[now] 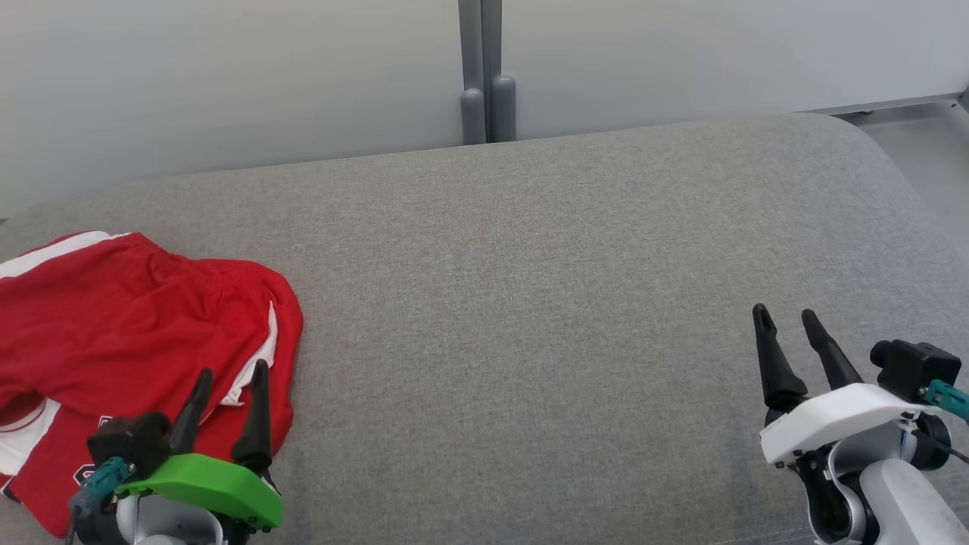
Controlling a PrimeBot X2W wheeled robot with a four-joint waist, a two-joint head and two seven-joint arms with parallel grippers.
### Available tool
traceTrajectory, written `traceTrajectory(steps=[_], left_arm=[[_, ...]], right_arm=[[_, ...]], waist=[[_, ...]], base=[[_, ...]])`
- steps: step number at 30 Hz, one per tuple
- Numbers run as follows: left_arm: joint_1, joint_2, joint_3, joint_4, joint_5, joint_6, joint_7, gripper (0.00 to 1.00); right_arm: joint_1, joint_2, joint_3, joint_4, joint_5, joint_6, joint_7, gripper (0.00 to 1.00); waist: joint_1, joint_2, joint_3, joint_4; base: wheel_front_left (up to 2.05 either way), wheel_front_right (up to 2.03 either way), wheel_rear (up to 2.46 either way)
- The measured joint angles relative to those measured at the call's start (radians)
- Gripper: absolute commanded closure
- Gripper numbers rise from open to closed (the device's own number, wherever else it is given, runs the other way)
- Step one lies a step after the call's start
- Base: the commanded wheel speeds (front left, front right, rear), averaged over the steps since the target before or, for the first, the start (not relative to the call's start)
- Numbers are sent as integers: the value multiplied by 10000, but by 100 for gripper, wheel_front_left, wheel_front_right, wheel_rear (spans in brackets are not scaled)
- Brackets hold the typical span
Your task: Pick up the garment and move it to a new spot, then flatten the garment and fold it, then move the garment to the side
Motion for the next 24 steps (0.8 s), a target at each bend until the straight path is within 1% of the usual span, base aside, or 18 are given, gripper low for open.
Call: traceTrajectory(steps=[4,13,24], left_arm=[[63,23,-102,123,481,42,-146,0],[205,73,-174,336,1498,94,-481,0],[213,42,54,815,2236,125,-869,0]], right_arm=[[20,-33,48,-42,-280,-73,-165,0],[72,-219,71,-134,-1126,-92,-460,0],[220,-326,33,-213,-2284,-171,-844,0]], waist=[[0,0,6,-18],[0,0,39,-84],[0,0,72,-141]], base=[[0,0,0],[0,0,0],[0,0,0]])
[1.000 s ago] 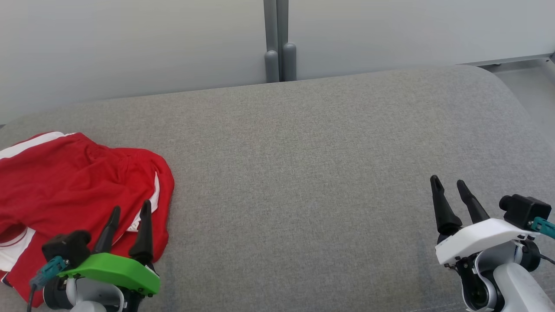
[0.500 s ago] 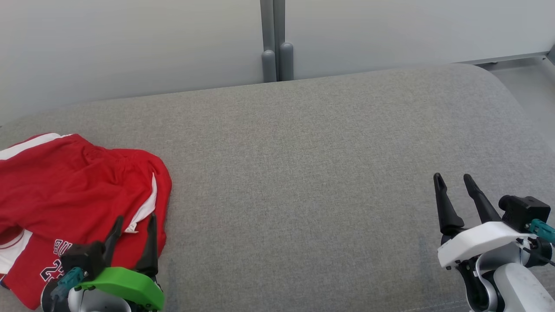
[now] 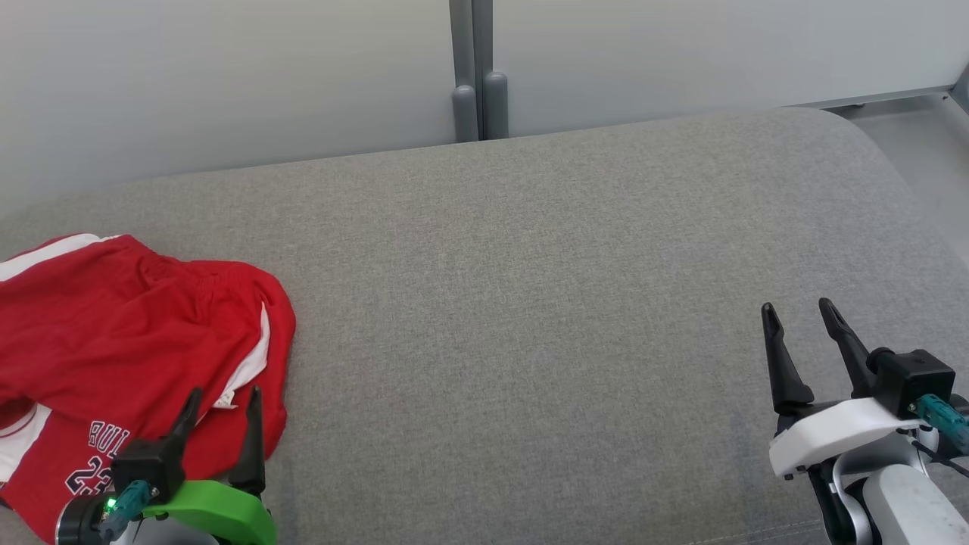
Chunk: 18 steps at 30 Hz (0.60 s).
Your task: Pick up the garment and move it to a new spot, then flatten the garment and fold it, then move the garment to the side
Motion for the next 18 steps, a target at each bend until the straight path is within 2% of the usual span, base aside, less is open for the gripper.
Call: traceTrajectory(steps=[4,18], left_arm=[[0,4,46,132,318,-2,-104,0],[-3,4,251,652,360,-150,-104,0]], right_arm=[[10,-73,0,-46,-476,0,-155,0],[189,96,-397,-31,-430,115,-165,0]], waist=[[0,0,-6,-23],[0,0,-28,-85]], base=[[0,0,0],[0,0,0]])
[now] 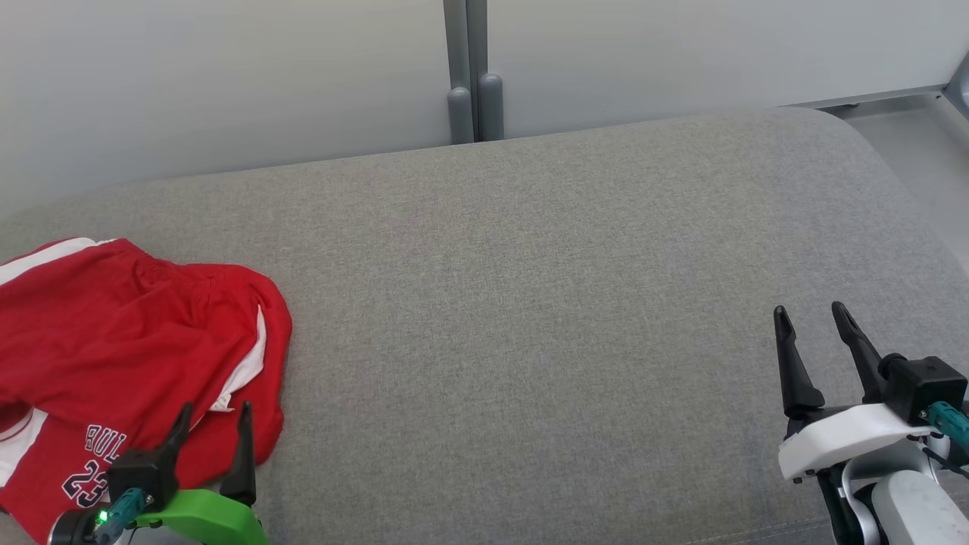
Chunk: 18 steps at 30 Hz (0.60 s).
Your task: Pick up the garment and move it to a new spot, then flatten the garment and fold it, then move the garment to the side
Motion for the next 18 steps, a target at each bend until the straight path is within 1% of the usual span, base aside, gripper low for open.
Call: traceTrajectory(steps=[12,18], left_arm=[[-12,-19,127,117,71,-165,0,0],[-123,-75,113,205,148,-255,0,0]], right_arm=[[2,29,-140,44,-178,207,-2,0],[40,38,-337,46,-357,247,-2,0]], waist=[[0,0,-21,52],[0,0,-45,194]], base=[[0,0,0],[0,0,0]])
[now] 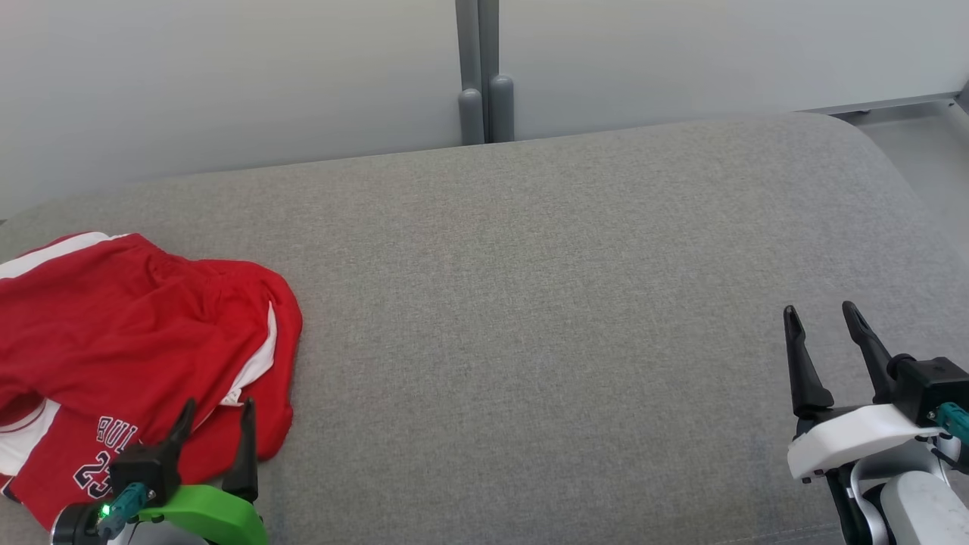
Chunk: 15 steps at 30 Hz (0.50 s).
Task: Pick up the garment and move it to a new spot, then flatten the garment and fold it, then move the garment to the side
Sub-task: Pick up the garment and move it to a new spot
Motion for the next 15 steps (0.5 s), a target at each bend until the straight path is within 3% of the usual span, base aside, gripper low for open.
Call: traceTrajectory(steps=[5,15], left_arm=[[-101,-69,-21,42,107,-4,0,0],[101,-52,731,52,96,196,0,0]], right_arm=[[174,6,-92,-15,-17,12,0,0],[4,324,652,194,-299,671,0,0]], waist=[[0,0,-15,334],[0,0,-83,1494]], base=[[0,0,0],[0,0,0]])
